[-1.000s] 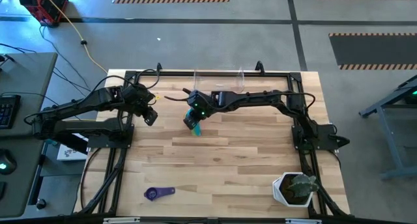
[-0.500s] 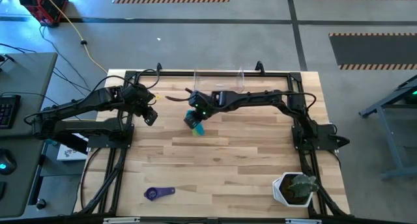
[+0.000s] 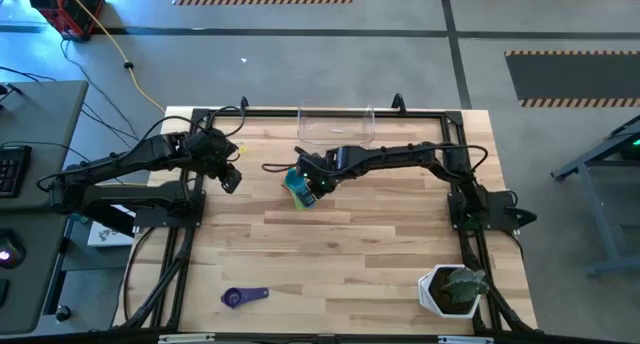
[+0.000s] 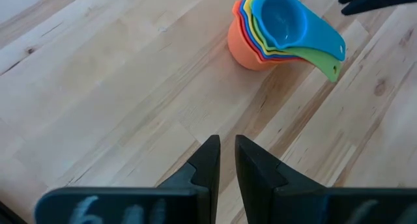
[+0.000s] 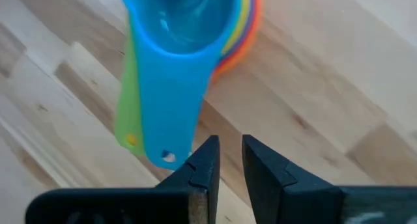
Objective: Nest measuring cups in basket
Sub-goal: Stack the light blue measuring cup on top of the green measuring cup, then stack the violet measuring cup on top of the light blue measuring cup
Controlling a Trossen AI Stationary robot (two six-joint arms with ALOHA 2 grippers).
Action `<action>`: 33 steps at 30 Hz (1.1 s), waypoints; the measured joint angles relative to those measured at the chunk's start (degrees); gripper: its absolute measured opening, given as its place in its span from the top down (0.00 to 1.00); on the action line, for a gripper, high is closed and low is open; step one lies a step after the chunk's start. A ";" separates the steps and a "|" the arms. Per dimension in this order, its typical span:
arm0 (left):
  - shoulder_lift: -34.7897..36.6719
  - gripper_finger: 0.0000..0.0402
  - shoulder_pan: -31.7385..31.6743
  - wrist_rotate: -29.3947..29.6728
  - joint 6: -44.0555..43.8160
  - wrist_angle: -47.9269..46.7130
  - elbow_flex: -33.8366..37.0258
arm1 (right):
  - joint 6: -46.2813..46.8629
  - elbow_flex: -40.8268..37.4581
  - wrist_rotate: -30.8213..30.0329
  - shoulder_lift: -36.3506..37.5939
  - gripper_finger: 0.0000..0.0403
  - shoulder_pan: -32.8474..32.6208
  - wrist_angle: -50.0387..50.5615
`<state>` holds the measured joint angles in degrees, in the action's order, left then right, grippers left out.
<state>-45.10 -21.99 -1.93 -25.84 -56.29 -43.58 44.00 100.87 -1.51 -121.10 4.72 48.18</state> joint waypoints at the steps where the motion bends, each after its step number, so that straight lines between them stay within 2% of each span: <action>1: 0.02 0.91 0.01 0.00 0.02 0.00 0.00 | 0.83 -0.62 -0.19 0.02 0.86 -0.19 -1.12; 8: 0.00 0.91 0.00 0.00 0.42 0.00 0.00 | 4.08 -3.98 0.17 -0.04 0.86 -0.70 -2.97; 16: 0.02 0.91 -0.01 0.00 1.00 0.00 0.00 | 4.15 -3.99 2.15 -0.04 0.86 -0.85 -8.21; 27: 0.01 0.91 0.00 -0.01 1.00 0.00 0.00 | 5.05 -3.99 2.89 -0.04 0.86 -1.12 -8.66; 33: 0.00 0.91 0.01 -0.96 1.00 0.00 0.00 | 5.07 -1.27 7.07 -0.05 0.86 -1.19 -7.98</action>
<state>-45.10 -21.98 -2.90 -24.84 -56.29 -43.57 49.07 99.61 5.56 -121.15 3.53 40.20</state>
